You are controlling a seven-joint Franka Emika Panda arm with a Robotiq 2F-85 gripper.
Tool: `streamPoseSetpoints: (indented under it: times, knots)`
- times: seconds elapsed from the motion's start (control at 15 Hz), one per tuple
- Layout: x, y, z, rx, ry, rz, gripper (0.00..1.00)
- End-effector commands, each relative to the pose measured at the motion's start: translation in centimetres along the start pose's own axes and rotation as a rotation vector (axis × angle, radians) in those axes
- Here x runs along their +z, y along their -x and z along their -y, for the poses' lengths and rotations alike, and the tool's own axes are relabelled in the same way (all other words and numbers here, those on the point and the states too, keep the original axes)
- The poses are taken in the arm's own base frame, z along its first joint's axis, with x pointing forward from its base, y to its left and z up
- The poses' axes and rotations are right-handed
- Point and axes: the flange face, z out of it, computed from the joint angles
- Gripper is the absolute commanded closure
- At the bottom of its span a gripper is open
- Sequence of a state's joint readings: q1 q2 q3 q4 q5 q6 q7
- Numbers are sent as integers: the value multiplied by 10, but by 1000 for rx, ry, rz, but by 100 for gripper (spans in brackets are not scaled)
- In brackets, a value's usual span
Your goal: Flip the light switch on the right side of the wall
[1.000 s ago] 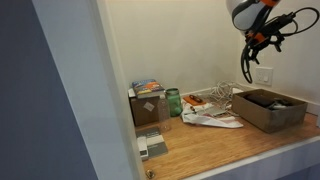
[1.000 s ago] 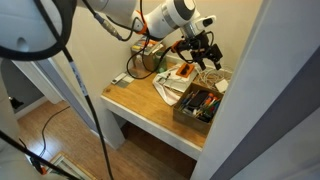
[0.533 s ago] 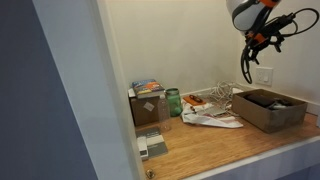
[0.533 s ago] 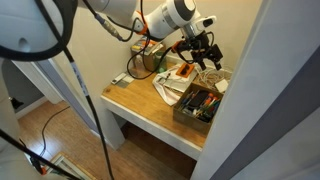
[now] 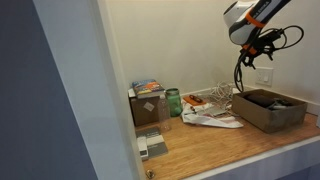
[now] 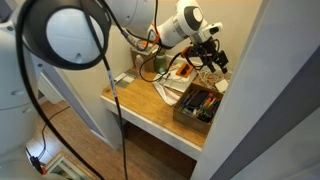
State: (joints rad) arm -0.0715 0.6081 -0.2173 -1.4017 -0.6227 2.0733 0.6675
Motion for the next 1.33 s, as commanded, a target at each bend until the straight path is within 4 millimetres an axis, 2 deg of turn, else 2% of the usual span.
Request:
streamPoseSetpoints:
  times: [0.0, 0.47, 0.6, 1.0, 1.27]
  knots:
    - [32, -22, 21, 91, 34, -7, 48]
    - [88, -39, 41, 239, 103, -40, 97]
    - [100, -43, 44, 265, 106, -54, 100]
    - [133, -50, 45, 331, 122, -77, 100]
    - [149, -53, 45, 357, 120, -109, 100]
